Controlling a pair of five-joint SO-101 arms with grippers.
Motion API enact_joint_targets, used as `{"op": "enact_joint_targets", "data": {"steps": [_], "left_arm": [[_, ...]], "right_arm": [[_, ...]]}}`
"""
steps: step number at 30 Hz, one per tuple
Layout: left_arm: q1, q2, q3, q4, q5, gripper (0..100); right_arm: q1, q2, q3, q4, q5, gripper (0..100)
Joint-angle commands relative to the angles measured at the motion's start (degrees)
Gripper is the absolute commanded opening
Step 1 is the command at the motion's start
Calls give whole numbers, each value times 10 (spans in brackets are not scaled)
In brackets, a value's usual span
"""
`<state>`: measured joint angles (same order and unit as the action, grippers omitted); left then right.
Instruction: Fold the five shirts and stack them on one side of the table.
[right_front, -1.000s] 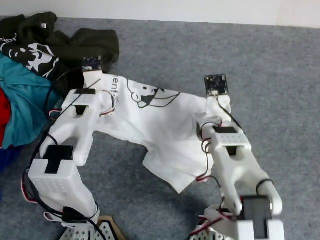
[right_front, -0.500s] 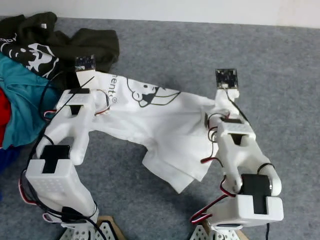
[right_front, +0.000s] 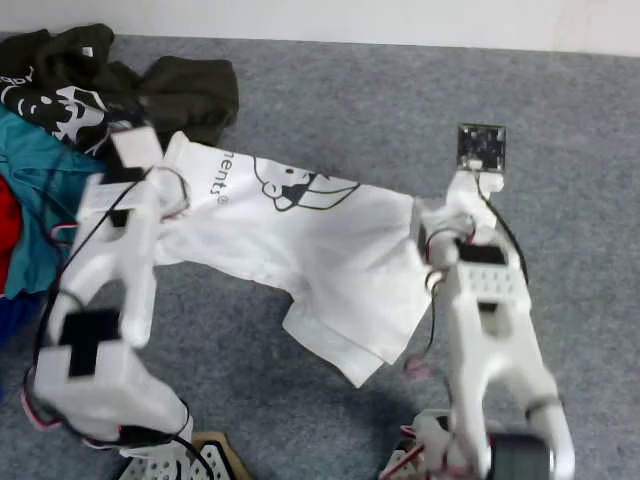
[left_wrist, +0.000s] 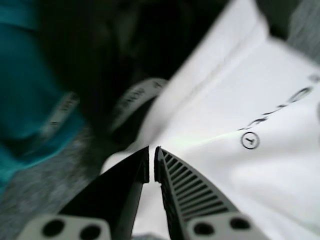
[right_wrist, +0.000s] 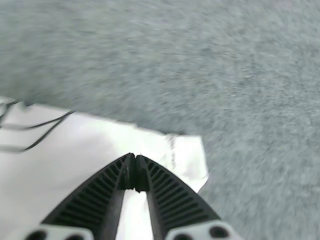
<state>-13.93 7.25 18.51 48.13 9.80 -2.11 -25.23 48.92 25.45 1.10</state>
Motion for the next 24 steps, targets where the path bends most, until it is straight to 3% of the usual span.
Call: {"op": "enact_joint_targets", "data": {"steps": [1, 8, 12, 14, 20, 24], "left_arm": [[-4, -113, 37, 21, 0, 45], [-6, -137, 103, 11, 0, 45], [-4, -138, 147, -40, 0, 45], [-4, -138, 162, -57, 0, 45], [-3, -137, 192, -107, 0, 45], [-3, -137, 204, -136, 0, 45]], "right_arm": [[-44, -209, 66, 102, -4, 16], [-133, -468, 207, 318, 99, 26], [-169, -548, 218, 427, 98, 187], [-174, -555, 219, 436, 100, 225], [-228, -497, 218, 458, 171, 200], [-285, -429, 218, 480, 259, 199]]}}
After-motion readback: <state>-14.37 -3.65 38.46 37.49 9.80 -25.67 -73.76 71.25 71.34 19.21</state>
